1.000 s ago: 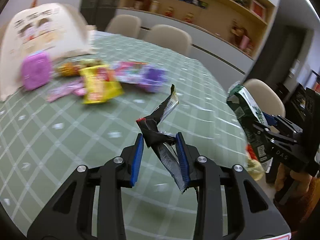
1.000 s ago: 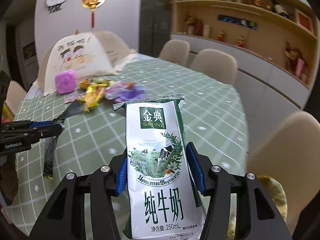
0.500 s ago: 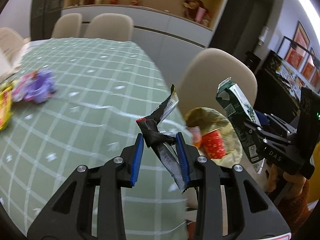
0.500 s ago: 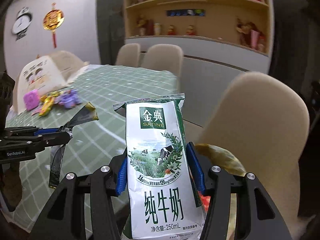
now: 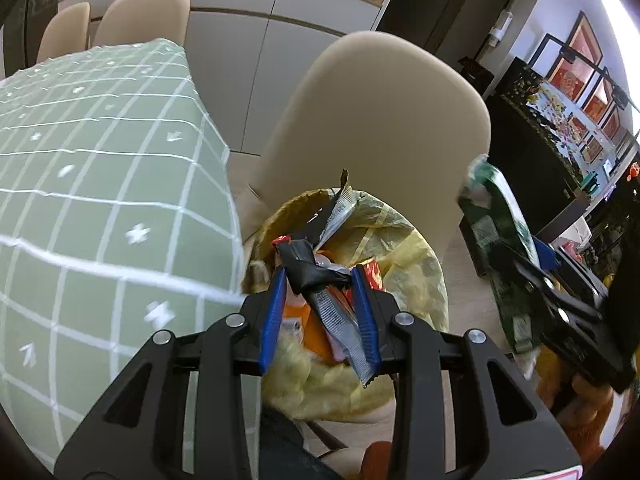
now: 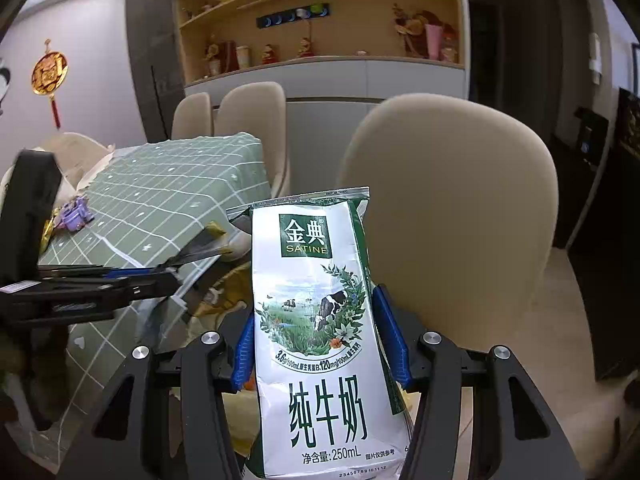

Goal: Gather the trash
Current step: 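Carry the black wrapper with the left gripper while the right gripper carries the milk pouch to the bin, then open the left gripper over the bin while the right gripper releases the milk pouch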

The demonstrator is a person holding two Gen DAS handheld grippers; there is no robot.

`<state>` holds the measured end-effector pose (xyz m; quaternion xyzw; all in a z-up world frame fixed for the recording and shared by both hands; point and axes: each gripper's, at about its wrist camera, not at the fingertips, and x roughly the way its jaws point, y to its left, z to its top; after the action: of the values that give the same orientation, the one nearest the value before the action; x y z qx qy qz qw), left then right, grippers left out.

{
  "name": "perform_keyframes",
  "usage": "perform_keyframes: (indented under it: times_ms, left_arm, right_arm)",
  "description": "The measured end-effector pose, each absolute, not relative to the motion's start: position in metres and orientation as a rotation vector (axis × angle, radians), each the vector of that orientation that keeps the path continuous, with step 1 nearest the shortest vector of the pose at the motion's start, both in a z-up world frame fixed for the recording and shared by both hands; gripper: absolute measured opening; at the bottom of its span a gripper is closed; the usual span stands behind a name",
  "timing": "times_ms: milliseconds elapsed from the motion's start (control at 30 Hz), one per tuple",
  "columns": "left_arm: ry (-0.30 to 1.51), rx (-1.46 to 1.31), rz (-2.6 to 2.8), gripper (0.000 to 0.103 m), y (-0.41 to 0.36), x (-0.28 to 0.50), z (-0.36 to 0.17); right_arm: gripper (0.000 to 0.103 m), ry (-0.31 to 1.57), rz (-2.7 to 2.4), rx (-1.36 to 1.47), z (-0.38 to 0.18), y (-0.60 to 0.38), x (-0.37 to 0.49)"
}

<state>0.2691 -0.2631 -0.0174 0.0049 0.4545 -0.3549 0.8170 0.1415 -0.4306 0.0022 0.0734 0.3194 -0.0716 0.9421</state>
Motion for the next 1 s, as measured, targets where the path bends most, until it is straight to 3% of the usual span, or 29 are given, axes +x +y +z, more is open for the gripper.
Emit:
perform_keyframes:
  times_ms: [167,233,267,667,1000]
  left_arm:
    - [0.983,-0.004,-0.781,0.036,-0.285,0.281,-0.024]
    - [0.989,-0.021,-0.804,0.051,-0.29,0.283,-0.025]
    - [0.991,-0.028,-0.81,0.053,-0.29,0.283,-0.025]
    - [0.965,-0.091,-0.742,0.054,-0.229,0.272,-0.006]
    - [0.902,-0.093,-0.657,0.057,-0.157,0.25,0.013]
  right_arm:
    - [0.05,0.658,-0.163,0.162,-0.004,-0.44,0.14]
    - [0.05,0.66,-0.165,0.17,-0.005,-0.444,0.141]
    - [0.05,0.662,-0.166,0.176,-0.007,-0.445,0.143]
    - [0.05,0.738,-0.039,0.169,-0.044,-0.413,0.2]
    - [0.05,1.065,-0.069,0.104,-0.12,-0.398,0.266]
